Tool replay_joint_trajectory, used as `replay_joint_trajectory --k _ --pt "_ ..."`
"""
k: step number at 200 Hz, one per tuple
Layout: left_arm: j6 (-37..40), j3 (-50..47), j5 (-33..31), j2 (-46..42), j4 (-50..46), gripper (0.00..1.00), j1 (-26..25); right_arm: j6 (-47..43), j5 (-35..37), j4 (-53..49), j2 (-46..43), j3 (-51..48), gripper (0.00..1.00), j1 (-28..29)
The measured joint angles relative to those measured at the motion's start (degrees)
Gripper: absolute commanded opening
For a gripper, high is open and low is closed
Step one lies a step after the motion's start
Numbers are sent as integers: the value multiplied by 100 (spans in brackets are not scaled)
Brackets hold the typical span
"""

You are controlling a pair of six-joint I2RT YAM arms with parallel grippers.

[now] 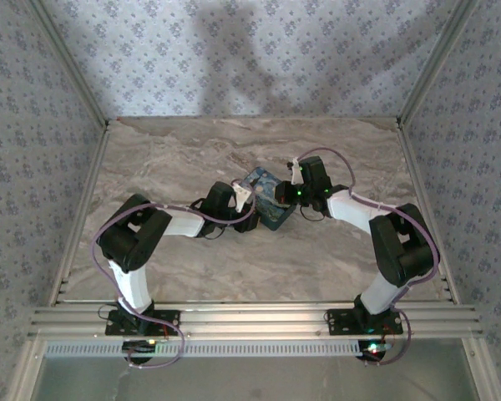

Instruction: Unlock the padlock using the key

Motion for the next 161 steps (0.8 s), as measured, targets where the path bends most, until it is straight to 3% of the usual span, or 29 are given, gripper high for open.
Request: replay_joint_trajectory --k 26,76,127,161 --pt "-48 22 -22 7 4 27 -17 -2 42 17 -2 0 0 0" --pt "-160 52 -76 4 -15 24 -114 -160 190 -76 -278 -114 0 83" --pt "-680 63 -26 -245 -398 20 -299 -483 693 -26 -1847 -911 0 214" --pt "-1381 125 160 -472 -815 17 -326 -671 1252 37 -2900 -1788 0 715"
